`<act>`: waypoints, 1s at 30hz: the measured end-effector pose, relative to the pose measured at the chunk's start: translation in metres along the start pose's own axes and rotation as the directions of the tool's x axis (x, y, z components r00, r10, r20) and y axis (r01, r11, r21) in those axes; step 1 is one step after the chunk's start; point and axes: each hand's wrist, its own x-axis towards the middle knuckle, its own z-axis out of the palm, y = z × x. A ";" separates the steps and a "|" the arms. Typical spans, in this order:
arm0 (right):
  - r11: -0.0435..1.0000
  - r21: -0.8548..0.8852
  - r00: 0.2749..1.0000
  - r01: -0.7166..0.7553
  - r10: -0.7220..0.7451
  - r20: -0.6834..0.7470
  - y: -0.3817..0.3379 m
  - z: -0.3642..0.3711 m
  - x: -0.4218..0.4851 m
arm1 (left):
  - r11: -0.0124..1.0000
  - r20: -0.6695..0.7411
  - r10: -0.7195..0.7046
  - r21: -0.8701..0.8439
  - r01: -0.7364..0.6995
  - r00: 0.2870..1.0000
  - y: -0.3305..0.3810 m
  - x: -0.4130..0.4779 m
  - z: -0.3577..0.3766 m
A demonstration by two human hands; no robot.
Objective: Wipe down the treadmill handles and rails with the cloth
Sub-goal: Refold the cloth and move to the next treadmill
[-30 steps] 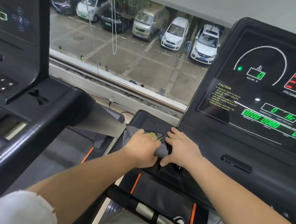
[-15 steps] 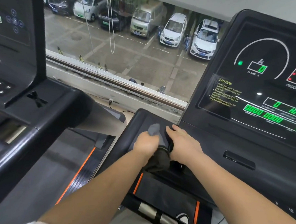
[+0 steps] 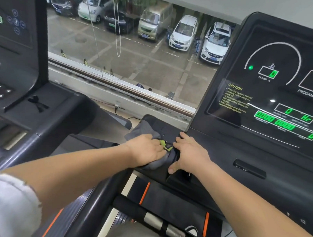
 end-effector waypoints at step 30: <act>0.910 -0.412 0.990 0.038 -0.091 -0.108 0.015 -0.015 0.011 | 0.481 -0.161 -0.795 -0.755 0.445 0.586 0.011 -0.018 -0.020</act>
